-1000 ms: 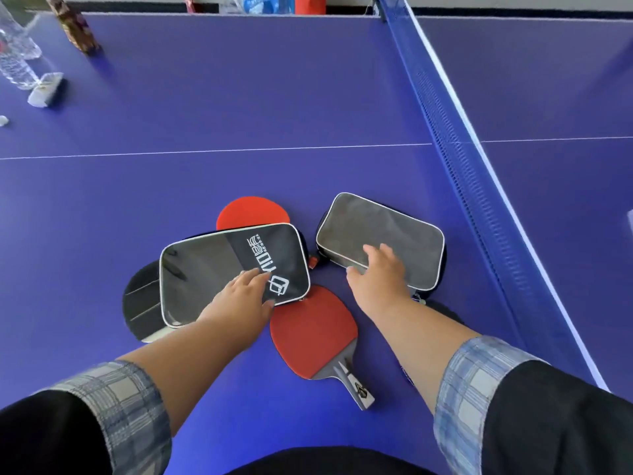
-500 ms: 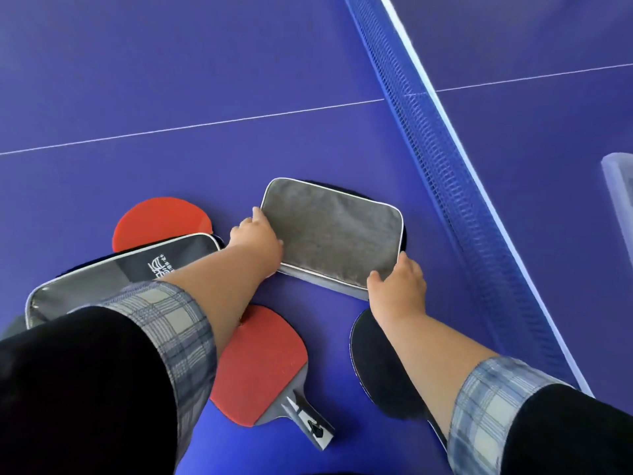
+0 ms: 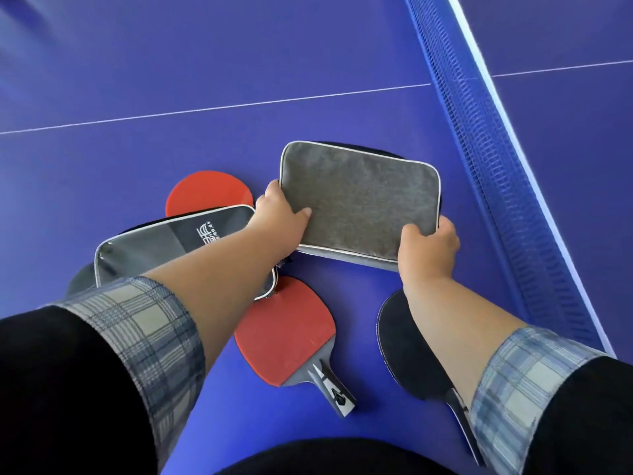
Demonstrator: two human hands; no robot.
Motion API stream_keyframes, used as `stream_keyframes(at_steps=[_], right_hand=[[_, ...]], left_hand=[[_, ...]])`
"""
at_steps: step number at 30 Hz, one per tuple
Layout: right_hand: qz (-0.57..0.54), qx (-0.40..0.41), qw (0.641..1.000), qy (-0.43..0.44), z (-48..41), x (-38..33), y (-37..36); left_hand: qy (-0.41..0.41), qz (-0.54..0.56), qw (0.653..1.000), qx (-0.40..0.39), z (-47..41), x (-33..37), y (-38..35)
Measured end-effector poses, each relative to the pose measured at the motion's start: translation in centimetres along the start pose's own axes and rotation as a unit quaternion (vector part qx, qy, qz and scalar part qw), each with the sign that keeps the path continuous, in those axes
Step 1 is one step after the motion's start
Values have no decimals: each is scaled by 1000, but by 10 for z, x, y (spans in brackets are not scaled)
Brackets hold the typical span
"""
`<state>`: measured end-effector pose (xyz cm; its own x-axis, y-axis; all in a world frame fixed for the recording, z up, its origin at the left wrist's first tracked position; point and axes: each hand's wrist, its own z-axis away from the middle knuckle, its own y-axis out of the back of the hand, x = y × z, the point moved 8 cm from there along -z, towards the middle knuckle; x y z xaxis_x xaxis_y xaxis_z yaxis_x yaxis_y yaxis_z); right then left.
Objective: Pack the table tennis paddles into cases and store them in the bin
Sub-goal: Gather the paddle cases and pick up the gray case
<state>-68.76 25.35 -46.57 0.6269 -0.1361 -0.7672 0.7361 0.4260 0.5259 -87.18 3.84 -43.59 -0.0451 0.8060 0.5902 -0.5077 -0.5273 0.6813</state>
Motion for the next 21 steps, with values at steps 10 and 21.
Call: stream_keyframes(at_steps=[10,21], right_hand=[[26,-58,992,108,106,-32,-5],[68,-147,972,169,286,-20,-86]], left_hand=[[38,59,997,43,94,-86,72],[131,182,971,78,197,-274,165]])
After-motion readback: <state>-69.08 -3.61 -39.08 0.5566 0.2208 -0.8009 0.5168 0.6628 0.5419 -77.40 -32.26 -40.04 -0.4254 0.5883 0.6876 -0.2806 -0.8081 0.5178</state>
